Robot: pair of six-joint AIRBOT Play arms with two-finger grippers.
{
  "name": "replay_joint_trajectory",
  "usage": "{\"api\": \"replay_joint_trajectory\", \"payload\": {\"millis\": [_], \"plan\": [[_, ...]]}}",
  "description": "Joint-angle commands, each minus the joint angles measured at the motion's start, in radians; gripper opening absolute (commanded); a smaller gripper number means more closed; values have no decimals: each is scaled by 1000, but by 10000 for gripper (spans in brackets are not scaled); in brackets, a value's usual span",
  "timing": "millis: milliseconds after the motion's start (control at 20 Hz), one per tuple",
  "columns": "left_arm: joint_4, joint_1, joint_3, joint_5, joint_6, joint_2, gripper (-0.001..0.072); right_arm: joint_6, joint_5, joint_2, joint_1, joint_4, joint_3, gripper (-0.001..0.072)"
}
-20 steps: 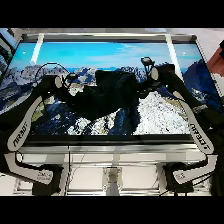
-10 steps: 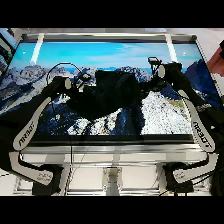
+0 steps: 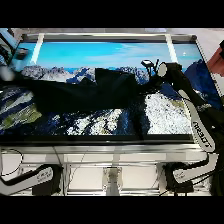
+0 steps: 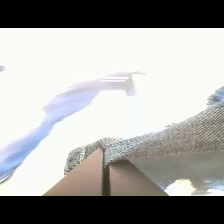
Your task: Fold the clothes and pants, and hang the long-sleeved shirts on hangers.
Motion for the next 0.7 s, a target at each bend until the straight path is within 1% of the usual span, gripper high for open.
{"api": "replay_joint_trajectory", "payload": {"millis": [0, 100, 150, 350, 450, 500, 650], "plan": [[-31, 272, 1, 29, -66, 148, 24, -69, 5, 0, -1, 90, 0, 442], [-59, 368, 1, 32, -114, 161, 24, -83, 15, 1, -1, 129, 0, 452], [-59, 393, 0, 27, -135, 161, 24, -88, 27, 1, -1, 147, 0, 452], [-58, 409, 0, 24, -139, 155, 24, -147, 42, 0, 1, 244, -2, 451], [-50, 409, 0, 25, -138, 154, 24, -153, 29, 0, 0, 240, -17, 450], [-43, 410, 0, 24, -138, 152, 24, -174, 29, 0, 0, 227, -30, 447], [-44, 409, -1, 20, -136, 129, 24, -206, 23, 0, 0, 188, -122, 440]]}}
